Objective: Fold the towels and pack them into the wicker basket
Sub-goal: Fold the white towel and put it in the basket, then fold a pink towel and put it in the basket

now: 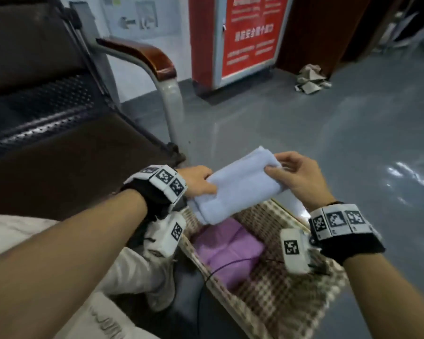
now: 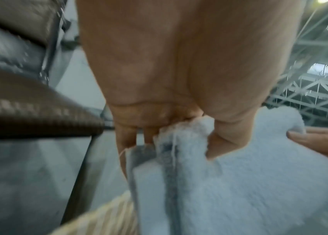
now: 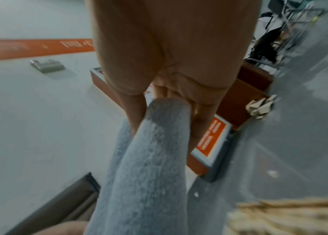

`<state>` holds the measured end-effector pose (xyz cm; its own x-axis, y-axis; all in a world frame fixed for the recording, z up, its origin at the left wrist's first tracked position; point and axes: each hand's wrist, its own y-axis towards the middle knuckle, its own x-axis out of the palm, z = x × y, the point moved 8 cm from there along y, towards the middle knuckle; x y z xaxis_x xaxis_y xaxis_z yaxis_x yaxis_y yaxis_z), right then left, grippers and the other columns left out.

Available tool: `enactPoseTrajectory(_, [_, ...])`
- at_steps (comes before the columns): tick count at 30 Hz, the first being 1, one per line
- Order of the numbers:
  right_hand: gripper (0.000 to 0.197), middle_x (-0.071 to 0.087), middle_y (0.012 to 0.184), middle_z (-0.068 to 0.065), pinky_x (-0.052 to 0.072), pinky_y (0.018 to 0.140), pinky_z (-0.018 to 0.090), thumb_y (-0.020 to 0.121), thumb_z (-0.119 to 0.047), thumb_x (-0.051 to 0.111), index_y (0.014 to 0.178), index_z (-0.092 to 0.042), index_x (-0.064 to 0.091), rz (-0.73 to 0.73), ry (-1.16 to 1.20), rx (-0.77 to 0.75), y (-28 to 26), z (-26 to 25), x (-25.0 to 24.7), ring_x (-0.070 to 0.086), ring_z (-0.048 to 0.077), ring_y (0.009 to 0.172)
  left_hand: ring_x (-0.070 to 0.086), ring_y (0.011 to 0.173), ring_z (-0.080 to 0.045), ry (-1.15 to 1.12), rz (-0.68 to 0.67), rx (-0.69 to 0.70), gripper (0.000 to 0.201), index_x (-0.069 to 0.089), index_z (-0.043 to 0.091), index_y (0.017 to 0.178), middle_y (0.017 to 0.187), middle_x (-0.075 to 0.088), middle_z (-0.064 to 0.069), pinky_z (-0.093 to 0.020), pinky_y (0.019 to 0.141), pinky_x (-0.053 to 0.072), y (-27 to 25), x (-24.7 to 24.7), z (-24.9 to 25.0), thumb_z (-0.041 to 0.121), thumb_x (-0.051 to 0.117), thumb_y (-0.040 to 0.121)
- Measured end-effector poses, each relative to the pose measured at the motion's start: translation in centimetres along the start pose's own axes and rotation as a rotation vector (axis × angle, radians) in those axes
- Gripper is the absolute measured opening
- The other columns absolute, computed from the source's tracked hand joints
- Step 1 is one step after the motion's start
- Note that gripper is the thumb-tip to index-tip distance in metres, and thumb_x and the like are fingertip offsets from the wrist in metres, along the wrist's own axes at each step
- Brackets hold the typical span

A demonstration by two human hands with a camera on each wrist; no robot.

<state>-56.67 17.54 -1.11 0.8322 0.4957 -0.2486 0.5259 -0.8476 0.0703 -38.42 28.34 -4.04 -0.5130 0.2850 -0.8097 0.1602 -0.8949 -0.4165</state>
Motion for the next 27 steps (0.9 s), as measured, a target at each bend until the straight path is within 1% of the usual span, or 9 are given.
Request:
enactPoseTrajectory(4, [0.021,0.066,0.086,0.006,0.048,0.067,0.009,0.079,0.001,0.072,0.096,-0.007,0.064,-0.005,-0.115,0.115,-3.3,8.4,-1.6,0.06,-0.005,0.068,0.055,0.105,-0.03,0.012,-0.146,0.014,0.03,0.052,0.005,0.114,0.115,0.057,-0.015,-0.028,0.073,0.035,4.2,9.6,0.3,0.023,0.056,0.09])
enactPoseTrajectory(7, [0.02,0.067,0.093,0.008,0.049,0.072,0.019,0.081,0.0,0.07,0.098,-0.008,0.064,-0.056,-0.236,0.196,-5.5,13.1,-1.9,0.061,0.007,0.078,0.056,0.103,-0.03,-0.017,-0.279,0.026,0.027,0.052,0.003,0.111,0.107,0.058,-0.012,-0.027,0.071,0.036,5.4,16.2,0.4,0.021,0.055,0.091])
enactPoseTrajectory(9, [0.021,0.068,0.097,0.006,0.049,0.077,0.025,0.081,-0.006,0.07,0.101,-0.009,0.067,-0.117,-0.361,0.217,-6.6,15.1,-1.9,0.062,0.014,0.087,0.059,0.104,-0.03,-0.041,-0.413,0.05,0.032,0.055,0.002,0.113,0.111,0.063,-0.013,-0.032,0.078,0.045,5.2,20.5,0.5,0.022,0.058,0.088])
enactPoseTrajectory(11, [0.019,0.069,0.095,0.002,0.047,0.077,0.024,0.081,-0.011,0.069,0.1,-0.011,0.068,-0.185,-0.451,0.262,-7.5,16.6,-1.6,0.061,0.014,0.089,0.062,0.1,-0.031,-0.022,-0.53,0.071,0.035,0.059,0.003,0.109,0.108,0.066,-0.016,-0.035,0.083,0.05,4.4,24.0,0.7,0.027,0.064,0.084])
enactPoseTrajectory(15, [0.015,0.064,0.091,0.0,0.041,0.067,0.018,0.084,-0.017,0.066,0.099,-0.015,0.068,-0.292,-0.628,0.397,-8.5,19.4,-0.8,0.057,0.012,0.084,0.064,0.091,-0.028,0.1,-0.652,0.087,0.04,0.064,0.004,0.101,0.102,0.068,-0.015,-0.03,0.075,0.047,3.1,27.7,1.1,0.041,0.064,0.083])
enactPoseTrajectory(18, [0.02,0.065,0.097,0.004,0.039,0.07,0.022,0.087,-0.022,0.062,0.105,-0.013,0.065,-0.38,-0.863,0.499,-8.8,21.2,-0.5,0.057,0.017,0.087,0.061,0.103,-0.029,0.102,-0.551,0.077,0.048,0.063,0.002,0.11,0.113,0.065,-0.016,-0.034,0.089,0.047,3.4,26.6,1.1,0.042,0.05,0.088])
enactPoseTrajectory(22, [0.026,0.067,0.106,0.011,0.042,0.072,0.026,0.09,-0.024,0.057,0.108,-0.008,0.065,-0.402,-1.008,0.538,-8.2,20.3,-0.2,0.062,0.027,0.098,0.054,0.119,-0.021,-0.013,-0.346,0.055,0.034,0.059,0.009,0.125,0.13,0.059,-0.008,-0.024,0.098,0.036,3.7,21.9,0.4,0.021,0.049,0.095])
enactPoseTrajectory(25, [0.022,0.068,0.103,0.013,0.044,0.071,0.025,0.088,-0.019,0.057,0.103,-0.007,0.069,-0.401,-1.028,0.457,-6.9,17.0,0.7,0.063,0.028,0.095,0.057,0.112,-0.022,-0.123,-0.211,0.013,0.027,0.066,0.013,0.115,0.121,0.063,-0.006,-0.025,0.096,0.042,3.1,17.6,-0.8,0.019,0.055,0.091])
enactPoseTrajectory(27, [0.023,0.068,0.102,0.013,0.049,0.075,0.028,0.087,-0.017,0.053,0.101,-0.007,0.069,-0.375,-1.034,0.359,-5.5,13.8,1.6,0.063,0.029,0.094,0.062,0.102,-0.019,-0.204,-0.122,-0.017,0.022,0.068,0.015,0.109,0.113,0.067,-0.004,-0.021,0.087,0.045,2.2,14.6,-1.6,0.017,0.057,0.09])
